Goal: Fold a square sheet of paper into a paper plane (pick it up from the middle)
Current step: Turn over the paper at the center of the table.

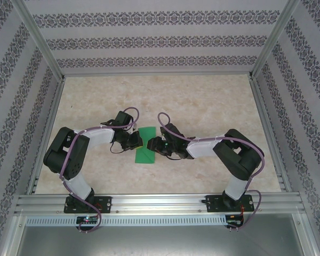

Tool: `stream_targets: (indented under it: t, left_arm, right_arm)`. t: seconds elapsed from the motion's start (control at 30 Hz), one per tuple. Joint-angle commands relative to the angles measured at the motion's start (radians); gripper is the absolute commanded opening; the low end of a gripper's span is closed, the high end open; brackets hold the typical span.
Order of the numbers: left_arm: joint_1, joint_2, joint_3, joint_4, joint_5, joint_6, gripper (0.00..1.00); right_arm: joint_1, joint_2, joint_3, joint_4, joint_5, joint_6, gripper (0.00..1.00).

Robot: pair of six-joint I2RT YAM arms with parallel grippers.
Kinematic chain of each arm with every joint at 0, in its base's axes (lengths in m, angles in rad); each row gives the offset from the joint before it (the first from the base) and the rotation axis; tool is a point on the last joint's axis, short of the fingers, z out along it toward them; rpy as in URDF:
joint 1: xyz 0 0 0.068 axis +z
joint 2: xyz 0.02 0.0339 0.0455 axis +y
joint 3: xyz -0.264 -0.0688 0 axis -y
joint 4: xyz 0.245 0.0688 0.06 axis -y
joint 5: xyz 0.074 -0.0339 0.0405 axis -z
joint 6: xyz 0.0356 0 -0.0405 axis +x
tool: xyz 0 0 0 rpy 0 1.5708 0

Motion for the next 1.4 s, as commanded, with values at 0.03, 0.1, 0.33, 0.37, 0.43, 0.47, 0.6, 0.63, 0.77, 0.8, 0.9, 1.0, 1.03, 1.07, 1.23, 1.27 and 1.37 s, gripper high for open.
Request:
stream_targets:
  t: [0.03, 0.1, 0.33, 0.37, 0.43, 0.47, 0.6, 0.63, 0.77, 0.8, 0.9, 1.0, 1.03, 1.07, 1.23, 1.27, 1.37]
  left_arm:
    - [-0.01, -0.002, 0.011, -0.011, -0.012, 0.006, 0.1]
    - [-0.011, -0.004, 0.013, -0.013, -0.015, 0.006, 0.1]
    - [-0.011, -0.02, 0.025, -0.036, -0.02, 0.009, 0.1]
    - [-0.011, -0.021, 0.027, -0.039, -0.021, 0.009, 0.1]
    - [-0.011, -0.033, 0.027, -0.043, -0.026, 0.004, 0.1]
    - [-0.011, -0.04, 0.028, -0.041, -0.029, 0.001, 0.1]
    - [-0.011, -0.08, 0.031, -0.044, -0.033, -0.018, 0.11]
    - [-0.011, -0.093, 0.037, -0.049, -0.034, -0.019, 0.11]
    - [-0.01, -0.144, 0.073, -0.095, -0.071, -0.017, 0.12]
    - [-0.01, -0.156, 0.081, -0.104, -0.082, -0.019, 0.12]
    - [-0.009, -0.204, 0.088, -0.119, -0.108, -0.027, 0.13]
    - [-0.009, -0.251, 0.101, -0.148, -0.142, -0.022, 0.14]
    - [-0.009, -0.266, 0.107, -0.162, -0.157, -0.02, 0.14]
    - [-0.009, -0.277, 0.112, -0.172, -0.17, -0.017, 0.14]
    - [-0.007, -0.324, 0.121, -0.19, -0.225, -0.01, 0.15]
    - [-0.007, -0.328, 0.12, -0.191, -0.237, -0.01, 0.15]
    - [-0.006, -0.34, 0.121, -0.197, -0.275, -0.006, 0.16]
  right_arm:
    - [-0.011, 0.041, -0.02, 0.122, -0.047, -0.006, 0.41]
    - [-0.01, 0.049, -0.019, 0.131, -0.047, -0.008, 0.41]
    - [-0.012, 0.061, -0.036, 0.17, -0.062, -0.028, 0.33]
    - [-0.013, 0.062, -0.039, 0.17, -0.062, -0.031, 0.32]
    - [-0.016, 0.055, -0.05, 0.176, -0.061, -0.032, 0.29]
    - [-0.017, 0.05, -0.054, 0.183, -0.064, -0.033, 0.28]
    - [-0.018, 0.007, -0.036, 0.111, -0.065, -0.051, 0.21]
    - [-0.018, -0.004, -0.015, 0.05, -0.057, -0.069, 0.17]
    - [-0.02, -0.043, 0.025, -0.063, -0.046, -0.103, 0.1]
    - [-0.02, -0.057, 0.029, -0.071, -0.047, -0.104, 0.08]
    - [-0.021, -0.113, 0.06, -0.183, -0.023, -0.135, 0.07]
    - [-0.022, -0.2, 0.125, -0.411, 0.076, -0.208, 0.07]
    - [-0.023, -0.226, 0.16, -0.527, 0.135, -0.24, 0.07]
    - [-0.024, -0.245, 0.196, -0.633, 0.193, -0.265, 0.05]
    - [-0.032, -0.302, 0.386, -1.131, 0.474, -0.378, 0.05]
    - [-0.032, -0.303, 0.416, -1.194, 0.521, -0.385, 0.05]
    - [-0.019, -0.268, 0.543, -1.458, 0.692, -0.365, 0.05]
